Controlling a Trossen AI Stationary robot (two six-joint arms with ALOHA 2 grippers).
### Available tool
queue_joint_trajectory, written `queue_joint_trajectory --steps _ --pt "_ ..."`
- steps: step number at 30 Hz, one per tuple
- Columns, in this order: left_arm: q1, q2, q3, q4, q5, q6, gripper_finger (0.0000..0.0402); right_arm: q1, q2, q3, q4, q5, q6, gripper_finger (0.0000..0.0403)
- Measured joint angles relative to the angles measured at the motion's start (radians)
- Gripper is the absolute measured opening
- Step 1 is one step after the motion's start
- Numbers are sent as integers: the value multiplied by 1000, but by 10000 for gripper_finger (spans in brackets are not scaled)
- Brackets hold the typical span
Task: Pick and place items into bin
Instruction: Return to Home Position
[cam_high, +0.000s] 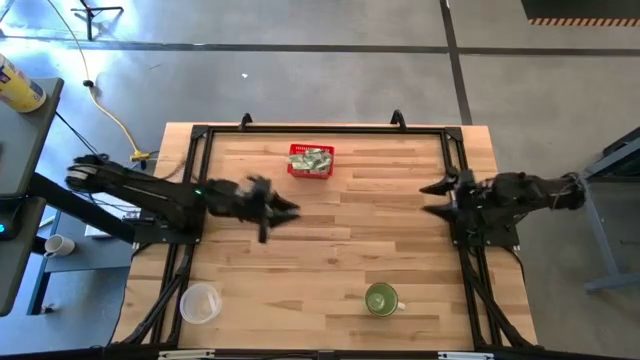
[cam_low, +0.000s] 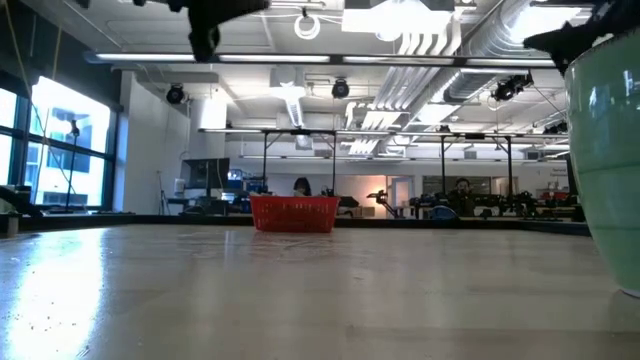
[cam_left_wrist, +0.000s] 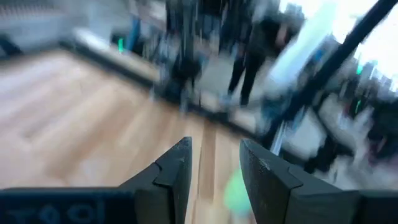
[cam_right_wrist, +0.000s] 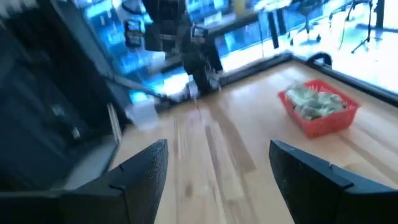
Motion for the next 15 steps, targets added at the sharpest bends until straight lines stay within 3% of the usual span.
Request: queue_joint_trajectory --steps 2,6,10,15 --pt "15 -86 -56 39 -4 13 170 -6 -75 -1 -34 3 32 270" --pt "14 -236 -154 -11 45 73 170 -5 -182 -10 -52 -152 7 270" --pt "15 -430 -250 -147 -12 50 170 -5 -172 -39 -149 -86 52 270" --pt "15 -683 -400 -242 -49 -5 170 -6 -180 -193 -2 -13 110 270"
